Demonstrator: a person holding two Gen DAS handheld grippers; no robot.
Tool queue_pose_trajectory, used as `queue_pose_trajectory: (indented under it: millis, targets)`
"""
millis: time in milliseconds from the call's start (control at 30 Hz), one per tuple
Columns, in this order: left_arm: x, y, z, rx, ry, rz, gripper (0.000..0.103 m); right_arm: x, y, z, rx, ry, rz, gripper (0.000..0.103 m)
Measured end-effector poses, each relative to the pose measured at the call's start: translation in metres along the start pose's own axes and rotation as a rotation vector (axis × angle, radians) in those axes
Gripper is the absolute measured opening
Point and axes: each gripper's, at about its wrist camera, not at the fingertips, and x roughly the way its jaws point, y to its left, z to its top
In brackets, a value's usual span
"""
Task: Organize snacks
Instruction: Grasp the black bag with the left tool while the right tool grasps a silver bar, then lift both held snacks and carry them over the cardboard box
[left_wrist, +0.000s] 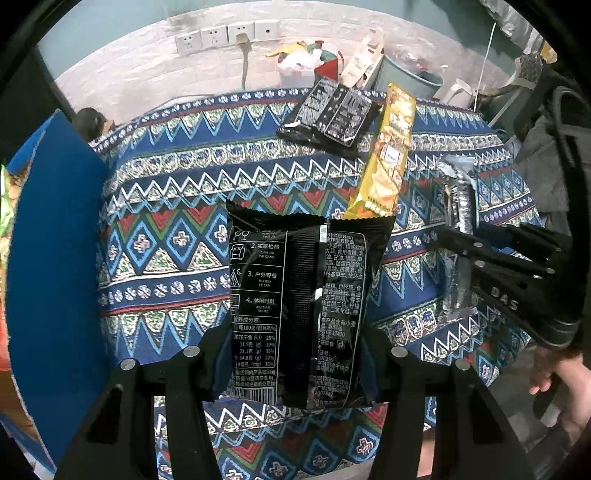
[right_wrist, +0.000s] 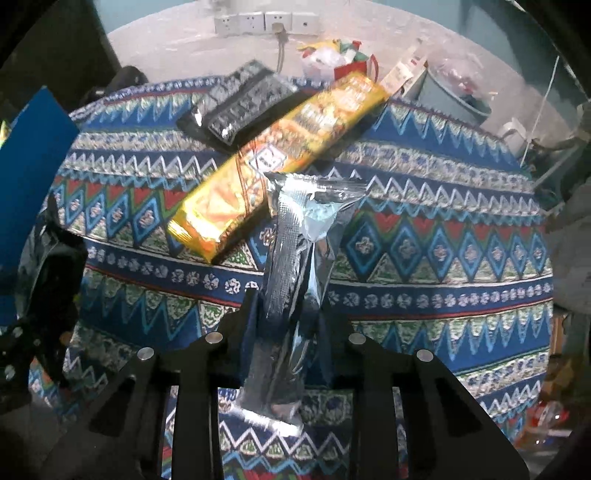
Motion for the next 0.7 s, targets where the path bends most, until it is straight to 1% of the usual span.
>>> queue_pose_trajectory:
  millis: [200,300,433,700]
  targets:
    - [-0.019,0.005,-0.002,0.008,-0.044,0.011,0.057,-0.027,-0.004,0.001,-0.006,-0.048,0.043,0.027]
    - [-0.027,0.009,-0.003,0.008,-0.065,0.02,0.057,-0.04,-0.006,0.005,-0.023,-0.072,0.048,0.027]
    - [-0.037,0.016,-0.003,0.001,-0.095,0.031,0.057,-0.052,0.007,0.012,-0.044,-0.109,0.068,0.027]
    - [-0.064,0.039,-0.001,-0.016,-0.177,0.085,0.057,-0.083,0.039,0.028,-0.094,-0.187,0.123,0.027]
